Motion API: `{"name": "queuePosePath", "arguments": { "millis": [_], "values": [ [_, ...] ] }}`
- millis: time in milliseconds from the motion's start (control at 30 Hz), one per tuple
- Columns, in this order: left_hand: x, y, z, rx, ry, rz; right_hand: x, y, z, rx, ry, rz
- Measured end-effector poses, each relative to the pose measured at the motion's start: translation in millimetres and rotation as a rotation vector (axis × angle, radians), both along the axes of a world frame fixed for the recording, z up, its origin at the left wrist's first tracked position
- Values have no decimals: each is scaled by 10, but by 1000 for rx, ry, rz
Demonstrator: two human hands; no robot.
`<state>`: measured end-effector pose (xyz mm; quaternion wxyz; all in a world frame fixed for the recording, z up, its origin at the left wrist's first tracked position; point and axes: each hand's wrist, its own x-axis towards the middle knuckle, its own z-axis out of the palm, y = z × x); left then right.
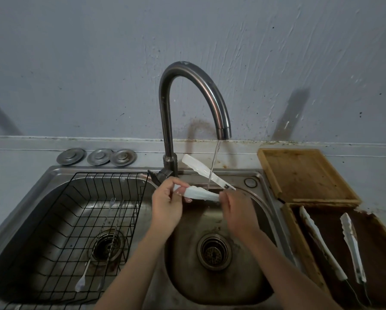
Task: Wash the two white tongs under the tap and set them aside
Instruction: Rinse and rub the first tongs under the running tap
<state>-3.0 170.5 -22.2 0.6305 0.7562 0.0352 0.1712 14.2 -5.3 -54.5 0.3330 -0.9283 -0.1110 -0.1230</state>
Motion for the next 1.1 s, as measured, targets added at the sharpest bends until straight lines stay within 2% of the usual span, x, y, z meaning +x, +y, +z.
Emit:
{"name": "queuePosePath", "arguments": {
  "millis": [167, 300, 367, 467, 567, 800, 933, 1100],
  "values": [
    [61, -1, 52, -139, 98, 4, 11, -131, -64, 1, -108, -57],
    [87, -102, 109, -143, 107, -9, -1, 39, 67, -210, 17, -236],
    [98, -99, 146, -126, 116, -19, 25, 19, 66, -166, 92, -198],
    [105, -7, 198, -139, 126, -7, 44, -91, 25, 17, 162, -3],
    [93, 43, 215, -174, 115, -10, 86, -218, 43, 52, 164, 130],
    [119, -52, 174, -246, 173, 19, 57, -206, 197, 142, 230, 10],
    [133, -47, 194, -257, 167, 31, 41, -250, 334, 53, 322, 94],
    [161, -29, 202, -348, 179, 30, 18, -255, 395, 53, 297, 82]
  ]
}}
